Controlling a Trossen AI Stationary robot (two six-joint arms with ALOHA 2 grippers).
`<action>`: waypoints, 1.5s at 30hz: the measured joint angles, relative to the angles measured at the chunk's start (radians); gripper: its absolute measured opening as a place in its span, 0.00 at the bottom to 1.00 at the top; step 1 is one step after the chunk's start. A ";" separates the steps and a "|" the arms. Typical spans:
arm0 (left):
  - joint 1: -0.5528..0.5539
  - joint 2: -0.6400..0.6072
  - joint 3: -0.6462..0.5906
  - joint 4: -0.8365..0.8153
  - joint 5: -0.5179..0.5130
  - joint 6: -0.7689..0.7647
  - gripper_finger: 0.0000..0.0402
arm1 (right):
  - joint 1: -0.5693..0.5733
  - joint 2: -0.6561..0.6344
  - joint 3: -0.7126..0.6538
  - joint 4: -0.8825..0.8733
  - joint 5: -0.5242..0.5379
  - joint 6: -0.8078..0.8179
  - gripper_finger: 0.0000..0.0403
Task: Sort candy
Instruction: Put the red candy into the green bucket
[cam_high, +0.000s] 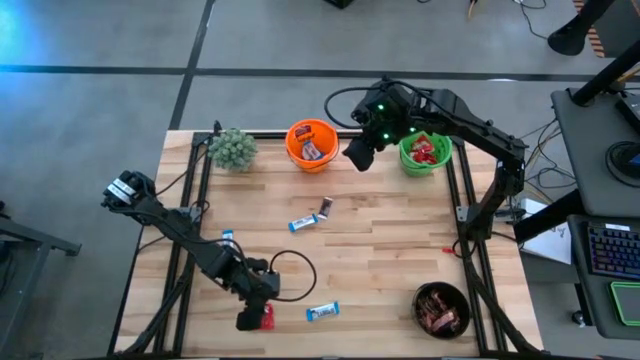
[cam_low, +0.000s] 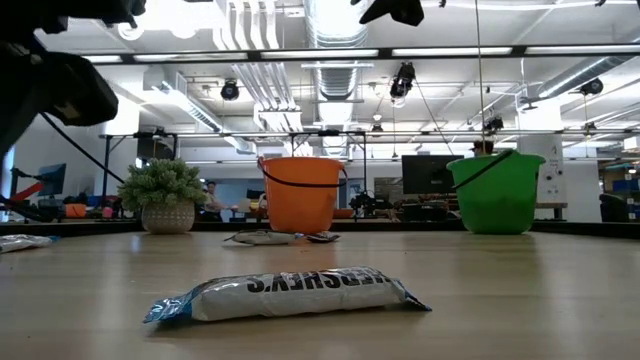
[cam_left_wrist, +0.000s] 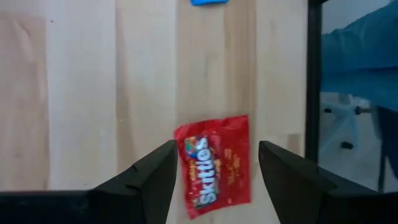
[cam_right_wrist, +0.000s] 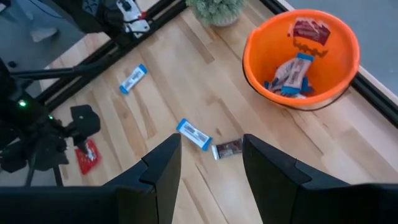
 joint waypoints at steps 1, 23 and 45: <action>0.000 0.000 -0.003 0.000 -0.001 0.007 0.52 | 0.000 0.000 0.000 0.005 0.000 0.000 0.40; -0.061 0.021 -0.087 0.051 -0.035 -0.081 0.52 | 0.045 0.000 0.000 0.011 -0.001 0.045 0.40; -0.112 0.219 -0.025 0.016 -0.043 -0.115 0.39 | 0.076 0.000 0.000 0.011 -0.001 0.085 0.40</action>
